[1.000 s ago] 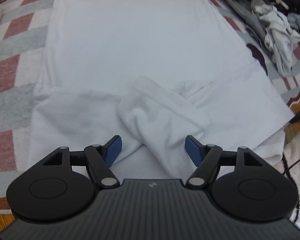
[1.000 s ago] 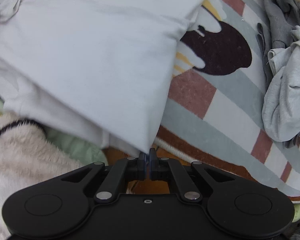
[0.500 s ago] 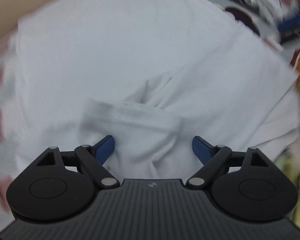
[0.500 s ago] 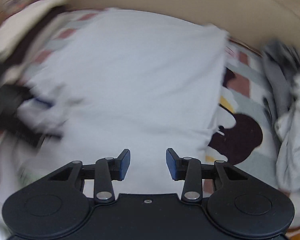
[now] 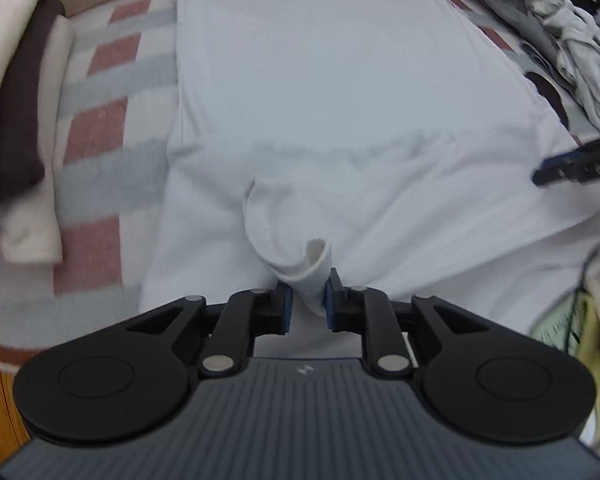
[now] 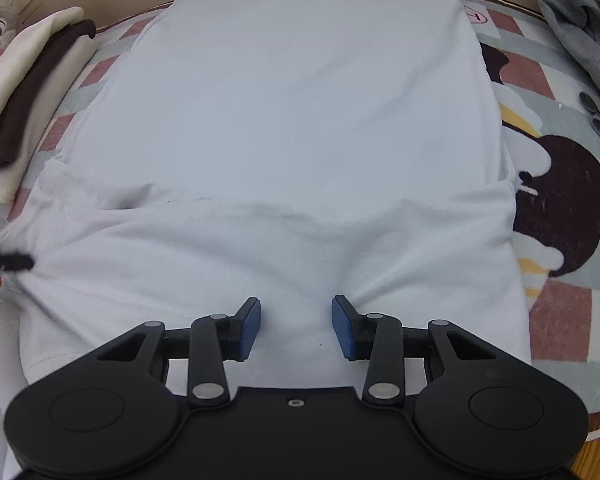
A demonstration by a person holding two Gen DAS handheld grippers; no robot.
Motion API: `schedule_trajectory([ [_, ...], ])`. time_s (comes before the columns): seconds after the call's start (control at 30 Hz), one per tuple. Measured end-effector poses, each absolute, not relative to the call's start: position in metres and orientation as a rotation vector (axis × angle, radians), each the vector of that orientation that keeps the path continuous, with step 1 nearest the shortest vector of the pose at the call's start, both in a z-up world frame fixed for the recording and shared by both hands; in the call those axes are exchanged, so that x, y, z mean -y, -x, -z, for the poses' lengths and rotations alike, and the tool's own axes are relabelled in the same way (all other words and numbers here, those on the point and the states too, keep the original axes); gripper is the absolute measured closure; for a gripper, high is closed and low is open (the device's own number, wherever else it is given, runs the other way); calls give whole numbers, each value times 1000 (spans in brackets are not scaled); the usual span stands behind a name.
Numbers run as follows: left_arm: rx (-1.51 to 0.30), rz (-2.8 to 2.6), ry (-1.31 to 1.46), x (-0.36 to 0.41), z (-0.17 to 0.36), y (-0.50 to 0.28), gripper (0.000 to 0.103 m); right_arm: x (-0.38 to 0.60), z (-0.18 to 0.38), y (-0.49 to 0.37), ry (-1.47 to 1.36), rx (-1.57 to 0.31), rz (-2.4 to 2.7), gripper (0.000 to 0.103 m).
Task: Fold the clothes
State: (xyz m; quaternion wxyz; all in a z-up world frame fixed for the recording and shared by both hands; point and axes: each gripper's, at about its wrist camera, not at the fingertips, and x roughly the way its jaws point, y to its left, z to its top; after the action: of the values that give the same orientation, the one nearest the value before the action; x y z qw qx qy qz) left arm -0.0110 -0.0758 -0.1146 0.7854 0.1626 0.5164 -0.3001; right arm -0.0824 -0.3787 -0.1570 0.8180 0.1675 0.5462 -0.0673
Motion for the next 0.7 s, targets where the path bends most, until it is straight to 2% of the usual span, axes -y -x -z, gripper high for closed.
schedule_trajectory([
  [0.07,-1118,640,-402,74,114,17,76,379,155,82,-365,-1162,141,59],
  [0.2,-1096,548,-495,57,103,12,76,387,149,84,-372,-1171,147,60],
  [0.3,-1042,619,-388,47,82,-9,75,399,116,98,-315,-1023,239,61],
  [0.33,-1018,674,-359,50,75,-16,67,404,101,102,-273,-944,236,61],
  [0.37,-995,740,-355,60,73,-23,55,411,91,101,-237,-908,193,61],
  [0.4,-972,808,-354,71,72,-30,52,417,82,100,-200,-873,149,60],
  [0.53,-957,858,-461,100,87,-64,52,428,83,77,-232,-877,24,57],
  [0.6,-970,884,-490,106,94,-79,52,414,93,62,-277,-888,-76,59],
  [0.7,-1014,963,-512,104,104,-93,51,375,107,37,-130,-939,-153,58],
])
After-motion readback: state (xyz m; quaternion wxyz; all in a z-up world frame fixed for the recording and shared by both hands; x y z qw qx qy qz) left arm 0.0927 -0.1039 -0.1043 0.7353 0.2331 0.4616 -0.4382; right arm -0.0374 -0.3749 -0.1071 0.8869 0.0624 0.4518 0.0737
